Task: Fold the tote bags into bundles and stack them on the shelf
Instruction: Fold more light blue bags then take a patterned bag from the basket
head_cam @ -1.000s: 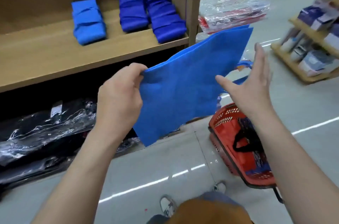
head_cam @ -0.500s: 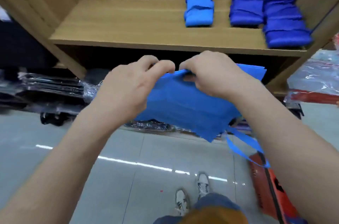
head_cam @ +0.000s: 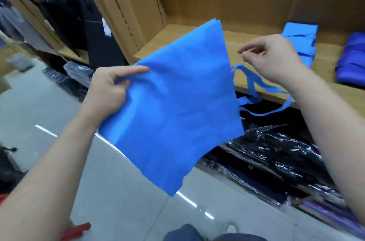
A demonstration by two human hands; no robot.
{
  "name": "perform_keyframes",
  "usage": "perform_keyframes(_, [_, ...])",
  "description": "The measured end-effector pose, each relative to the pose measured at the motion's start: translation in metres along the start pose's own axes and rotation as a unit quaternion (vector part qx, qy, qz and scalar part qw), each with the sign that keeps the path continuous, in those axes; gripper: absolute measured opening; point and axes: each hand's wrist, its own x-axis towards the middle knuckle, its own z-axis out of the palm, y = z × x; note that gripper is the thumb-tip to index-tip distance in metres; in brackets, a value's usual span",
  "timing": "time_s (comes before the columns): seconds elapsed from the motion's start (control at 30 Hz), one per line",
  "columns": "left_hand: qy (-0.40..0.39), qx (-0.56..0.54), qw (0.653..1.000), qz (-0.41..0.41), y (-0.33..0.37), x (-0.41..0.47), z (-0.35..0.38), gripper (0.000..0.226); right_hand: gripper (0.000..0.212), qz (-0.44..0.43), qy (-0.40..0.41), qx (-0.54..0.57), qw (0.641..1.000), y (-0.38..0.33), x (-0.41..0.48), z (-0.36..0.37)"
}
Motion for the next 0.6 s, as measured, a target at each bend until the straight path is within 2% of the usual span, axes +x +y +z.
perform_keyframes(0.07, [0.082,-0.076,0.992,-0.055,-0.008,0.012,-0.009,0.066,0.034,-0.026,0.043,0.041,0.998,-0.010,0.017,0.010])
perform_keyframes(0.17, [0.182,-0.204,0.956,-0.103,-0.027,0.037,-0.019,0.060,0.059,-0.149,0.082,0.035,0.985,-0.034,0.031,0.021])
perform_keyframes(0.23, [0.211,-0.256,0.935,-0.124,-0.044,0.058,-0.018,0.059,0.068,-0.218,0.091,-0.010,0.972,-0.046,0.037,0.027])
perform_keyframes(0.33, [0.190,-0.301,0.920,-0.161,-0.079,0.095,-0.002,0.063,0.071,-0.267,0.044,-0.073,0.960,-0.054,0.052,0.047])
perform_keyframes(0.4, [0.154,-0.298,0.922,-0.191,-0.105,0.124,0.016,0.066,0.071,-0.236,-0.007,-0.126,0.964,-0.048,0.070,0.067])
perform_keyframes(0.47, [0.112,-0.296,0.924,-0.217,-0.128,0.151,0.033,0.070,0.073,-0.145,-0.073,-0.185,0.969,-0.038,0.086,0.090])
perform_keyframes(0.6, [0.040,-0.323,0.913,-0.246,-0.160,0.198,0.057,0.074,0.070,-0.009,-0.169,-0.268,0.948,-0.007,0.110,0.136])
